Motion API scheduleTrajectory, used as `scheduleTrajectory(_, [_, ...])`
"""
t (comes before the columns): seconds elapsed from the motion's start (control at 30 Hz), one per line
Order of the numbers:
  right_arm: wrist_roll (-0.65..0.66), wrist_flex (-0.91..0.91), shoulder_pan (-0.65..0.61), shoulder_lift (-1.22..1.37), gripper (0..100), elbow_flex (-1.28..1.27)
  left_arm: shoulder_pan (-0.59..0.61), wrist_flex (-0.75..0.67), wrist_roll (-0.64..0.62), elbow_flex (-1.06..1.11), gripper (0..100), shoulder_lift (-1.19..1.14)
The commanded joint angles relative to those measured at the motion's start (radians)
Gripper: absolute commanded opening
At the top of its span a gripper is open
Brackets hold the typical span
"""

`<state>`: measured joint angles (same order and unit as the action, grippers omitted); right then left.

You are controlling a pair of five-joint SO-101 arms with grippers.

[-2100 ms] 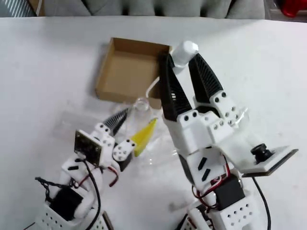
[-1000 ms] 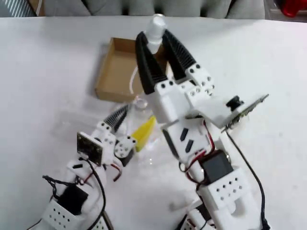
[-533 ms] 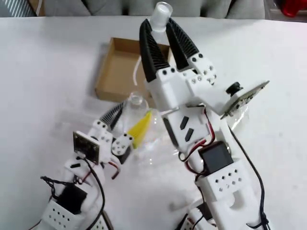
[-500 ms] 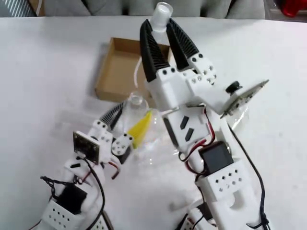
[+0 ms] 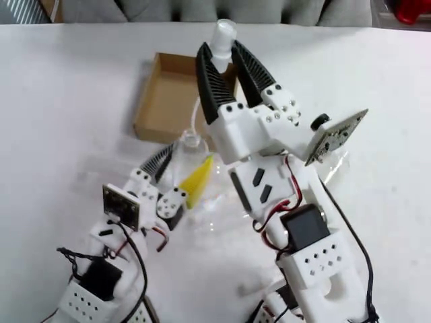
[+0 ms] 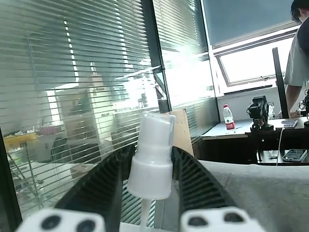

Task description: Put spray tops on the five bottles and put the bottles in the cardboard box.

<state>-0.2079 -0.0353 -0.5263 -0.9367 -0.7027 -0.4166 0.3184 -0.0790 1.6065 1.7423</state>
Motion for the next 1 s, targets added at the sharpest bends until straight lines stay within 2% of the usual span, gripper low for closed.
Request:
scheduleTrajectory(0.0, [-0.005, -0.004, 0.001, -0.021, 1.5, -0.003, 0.012, -0.028, -0.003, -0.014, 2, 0.013])
scheduleTrajectory(0.23, [0.005, -0.007, 0.001, -0.019, 1.5, -0.101, 0.012, -0.028, -0.003, -0.014, 2, 0.013])
scheduleTrajectory(0.37, [0.104, -0.021, -0.035, -0.019, 1.5, -0.138, 0.012, -0.025, -0.008, -0.017, 2, 0.013])
scheduleTrajectory(0.57, [0.144, -0.240, -0.131, -0.012, 1.7, -0.080, 0.012, -0.025, -0.006, -0.017, 2, 0.013])
scheduleTrajectory(0.77, [0.135, -0.466, -0.134, 0.114, 2.3, 0.084, 0.012, -0.023, -0.006, -0.017, 2, 0.013])
scheduleTrajectory(0.97, [0.133, -0.636, -0.127, 0.170, 18.1, 0.219, 0.012, -0.023, -0.008, -0.015, 2, 0.013])
